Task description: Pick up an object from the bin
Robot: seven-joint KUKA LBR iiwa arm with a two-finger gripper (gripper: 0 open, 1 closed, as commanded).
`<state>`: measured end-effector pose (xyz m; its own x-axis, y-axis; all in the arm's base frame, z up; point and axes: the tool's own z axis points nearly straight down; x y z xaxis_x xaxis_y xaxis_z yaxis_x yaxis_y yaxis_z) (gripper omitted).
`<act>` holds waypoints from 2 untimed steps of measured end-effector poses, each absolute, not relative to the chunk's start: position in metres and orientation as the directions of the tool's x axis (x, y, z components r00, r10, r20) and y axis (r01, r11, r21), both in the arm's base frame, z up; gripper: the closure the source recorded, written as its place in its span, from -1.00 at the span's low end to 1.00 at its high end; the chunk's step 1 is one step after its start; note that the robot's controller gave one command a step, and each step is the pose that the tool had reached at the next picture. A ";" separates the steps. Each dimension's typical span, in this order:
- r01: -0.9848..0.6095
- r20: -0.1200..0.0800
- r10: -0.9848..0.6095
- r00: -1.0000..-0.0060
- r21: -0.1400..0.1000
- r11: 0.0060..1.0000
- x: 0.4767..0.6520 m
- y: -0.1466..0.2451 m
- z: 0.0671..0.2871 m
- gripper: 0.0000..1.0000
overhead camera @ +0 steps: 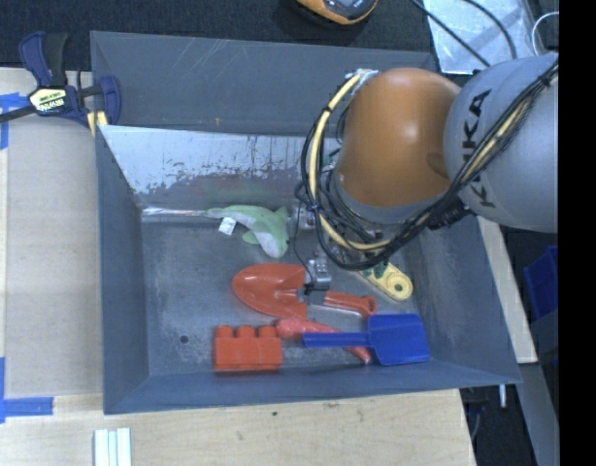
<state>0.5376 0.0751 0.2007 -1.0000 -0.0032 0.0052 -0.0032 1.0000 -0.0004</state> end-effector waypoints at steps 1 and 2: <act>0.000 -0.003 0.000 -1.000 0.001 1.000 0.539 0.075 0.206 -1.00; -0.037 -0.002 -0.037 -0.999 0.000 0.999 0.502 0.017 0.088 -1.00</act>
Offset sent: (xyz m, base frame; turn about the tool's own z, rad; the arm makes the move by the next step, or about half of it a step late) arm -0.0420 -0.0656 -0.1307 -0.0371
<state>0.5021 0.0172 0.0875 -0.9993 -0.0367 -0.0018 -0.0367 0.9993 -0.0004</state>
